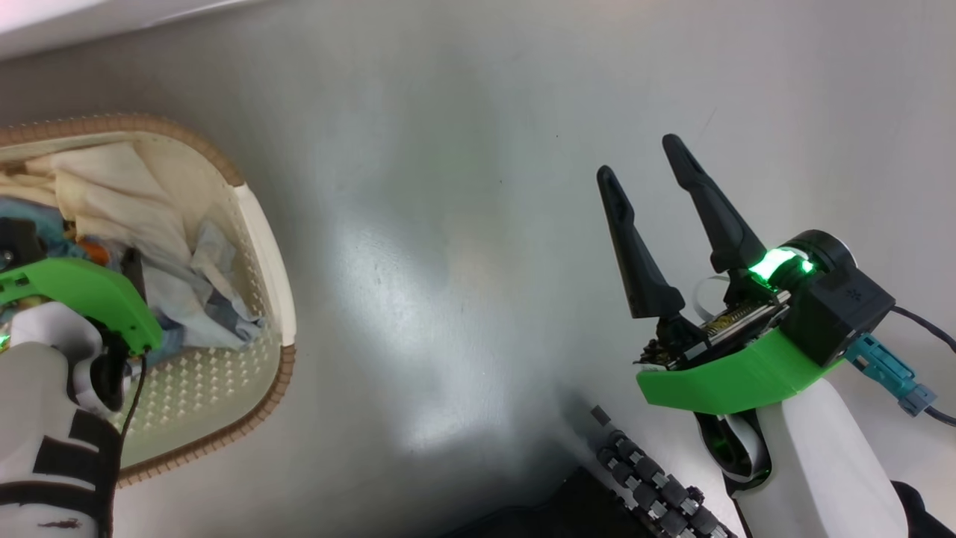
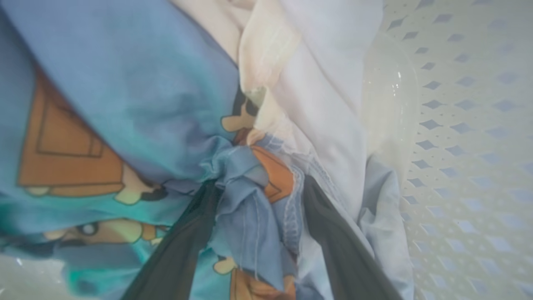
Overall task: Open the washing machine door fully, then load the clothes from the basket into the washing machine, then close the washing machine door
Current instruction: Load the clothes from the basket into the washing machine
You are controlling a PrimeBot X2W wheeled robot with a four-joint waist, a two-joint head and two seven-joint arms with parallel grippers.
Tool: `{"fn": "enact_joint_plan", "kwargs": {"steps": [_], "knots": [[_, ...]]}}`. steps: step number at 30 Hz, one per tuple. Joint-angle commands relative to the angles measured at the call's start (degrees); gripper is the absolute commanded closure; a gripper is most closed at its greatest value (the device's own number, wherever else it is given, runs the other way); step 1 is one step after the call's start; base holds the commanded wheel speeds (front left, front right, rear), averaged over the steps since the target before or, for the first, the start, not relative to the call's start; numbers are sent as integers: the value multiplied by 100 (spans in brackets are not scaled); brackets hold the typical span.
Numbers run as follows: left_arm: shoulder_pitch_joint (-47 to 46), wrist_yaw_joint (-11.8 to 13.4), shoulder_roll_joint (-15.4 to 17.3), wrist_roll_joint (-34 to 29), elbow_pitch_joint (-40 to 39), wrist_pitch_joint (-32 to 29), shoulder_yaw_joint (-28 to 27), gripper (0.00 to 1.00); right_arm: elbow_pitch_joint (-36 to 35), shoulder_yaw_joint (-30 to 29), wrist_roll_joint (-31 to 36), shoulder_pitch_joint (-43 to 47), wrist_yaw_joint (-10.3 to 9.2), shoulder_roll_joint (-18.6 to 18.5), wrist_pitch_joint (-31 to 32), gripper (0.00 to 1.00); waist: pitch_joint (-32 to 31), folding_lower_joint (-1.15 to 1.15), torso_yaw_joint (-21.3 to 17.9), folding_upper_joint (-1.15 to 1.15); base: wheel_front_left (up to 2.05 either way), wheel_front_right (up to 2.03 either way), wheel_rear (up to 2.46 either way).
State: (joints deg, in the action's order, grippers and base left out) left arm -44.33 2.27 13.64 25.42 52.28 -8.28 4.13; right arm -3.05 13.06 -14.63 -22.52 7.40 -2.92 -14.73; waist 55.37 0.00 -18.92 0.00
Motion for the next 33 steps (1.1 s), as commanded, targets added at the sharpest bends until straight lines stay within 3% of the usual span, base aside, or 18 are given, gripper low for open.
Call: {"fn": "enact_joint_plan", "kwargs": {"steps": [1, 5, 8, 9, 10, 12, 15, 17, 33], "knots": [[94, 30, 168, -39, -16, 41, -94, 0, -136, 79, -69, 161, 9, 4, -27, 0, 20, 0, -9, 0, 0, 0, 0], [29, 48, 170, -53, 59, 115, -56, 0, -157, 48, -75, 170, 9, 4, -27, 0, 82, 0, -25, 0, 0, 0, 0], [-14, 65, 176, -82, 115, 193, -15, 6, -180, 26, -89, 183, 9, 4, -27, 0, 122, 0, -38, 0, 0, 0, 0], [-41, 72, 182, -105, 152, 253, 17, 20, -200, 5, -102, 197, 9, 4, -27, 0, 145, 0, -48, 0, 0, 0, 0], [-56, 73, 184, -112, 173, 280, 30, 25, -212, -8, -113, 204, 9, 4, -27, 0, 157, 0, -51, 0, 0, 0, 0], [-93, 74, 181, -116, 221, 327, 48, 54, -274, -42, -161, 215, 9, 4, -27, 0, 178, 0, -53, 0, 0, 0, 0], [-148, 74, 170, -129, 292, 412, 84, 74, -319, -75, -174, 233, 9, 4, -27, 0, 198, 0, -45, 0, 0, 0, 0], [-185, 70, 151, -129, 341, 479, 102, 98, -330, -94, -161, 238, 9, 4, -27, 0, 202, 0, -33, 0, 0, 0, 0], [-182, -47, 44, -20, 578, 1164, 129, 100, -277, -160, -118, 177, 9, 4, -27, 0, -56, 0, 204, 0, 0, 0, 0]]}}
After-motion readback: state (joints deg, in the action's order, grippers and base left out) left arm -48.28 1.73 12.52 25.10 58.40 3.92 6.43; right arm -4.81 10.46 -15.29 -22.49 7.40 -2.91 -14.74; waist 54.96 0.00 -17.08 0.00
